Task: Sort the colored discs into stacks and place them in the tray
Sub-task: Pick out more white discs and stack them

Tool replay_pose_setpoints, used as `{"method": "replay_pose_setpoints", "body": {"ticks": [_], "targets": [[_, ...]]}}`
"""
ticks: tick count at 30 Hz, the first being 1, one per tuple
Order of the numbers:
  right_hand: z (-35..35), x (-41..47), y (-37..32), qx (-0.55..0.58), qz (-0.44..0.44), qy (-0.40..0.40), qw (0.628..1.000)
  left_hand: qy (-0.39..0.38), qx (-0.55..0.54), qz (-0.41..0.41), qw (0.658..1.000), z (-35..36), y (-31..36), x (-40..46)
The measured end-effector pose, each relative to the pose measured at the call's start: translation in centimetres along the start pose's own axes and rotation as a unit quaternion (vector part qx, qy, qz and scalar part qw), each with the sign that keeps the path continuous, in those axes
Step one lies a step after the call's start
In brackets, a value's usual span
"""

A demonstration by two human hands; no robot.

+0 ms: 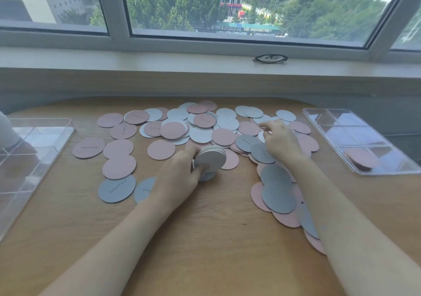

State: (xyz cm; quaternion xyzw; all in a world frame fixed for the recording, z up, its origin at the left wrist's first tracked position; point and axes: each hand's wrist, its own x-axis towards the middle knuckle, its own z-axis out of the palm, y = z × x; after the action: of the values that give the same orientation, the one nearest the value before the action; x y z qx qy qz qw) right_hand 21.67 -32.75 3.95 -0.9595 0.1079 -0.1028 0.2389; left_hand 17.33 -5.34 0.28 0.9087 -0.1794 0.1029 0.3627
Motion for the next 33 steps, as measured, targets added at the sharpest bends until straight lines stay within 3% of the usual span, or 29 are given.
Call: {"method": "replay_pose_setpoints", "body": {"ticks": [4, 7, 13, 18, 22, 27, 30, 33], "targets": [[-1.8, 2.8, 2.3, -0.155, 0.003, -0.12, 0.981, -0.005, -0.003, 0.002, 1.0, -0.2, -0.1, 0.0], [-2.7, 3.3, 1.7, -0.238, -0.02, -0.154, 0.959, -0.008, -0.001, 0.003, 1.0, -0.4, 0.1, -0.2], [-3.5, 3.6, 1.6, -0.24, -0.045, -0.191, 0.951, -0.007, -0.018, -0.003, 1.0, -0.5, 0.1, -0.2], [-3.7, 2.9, 2.5, -0.109, -0.019, -0.179, 0.978, -0.013, -0.034, -0.004, 0.999, -0.5, 0.1, -0.4], [-4.2, 1.4, 2.0, 0.026, -0.052, -0.095, 0.994, -0.008, -0.026, -0.013, 1.0, -0.6, 0.2, -0.5], [-3.4, -1.6, -0.2, 0.208, -0.133, -0.011, 0.969, -0.009, -0.022, -0.019, 1.0, -0.5, 0.2, -0.5], [-1.3, -3.1, -1.3, 0.235, -0.203, -0.019, 0.95, -0.009, -0.025, -0.024, 0.999, -0.6, 0.3, -0.5], [1.0, -3.9, -0.9, 0.182, -0.252, -0.067, 0.948, -0.009, -0.028, -0.024, 0.999, -0.6, 0.2, -0.5]]}}
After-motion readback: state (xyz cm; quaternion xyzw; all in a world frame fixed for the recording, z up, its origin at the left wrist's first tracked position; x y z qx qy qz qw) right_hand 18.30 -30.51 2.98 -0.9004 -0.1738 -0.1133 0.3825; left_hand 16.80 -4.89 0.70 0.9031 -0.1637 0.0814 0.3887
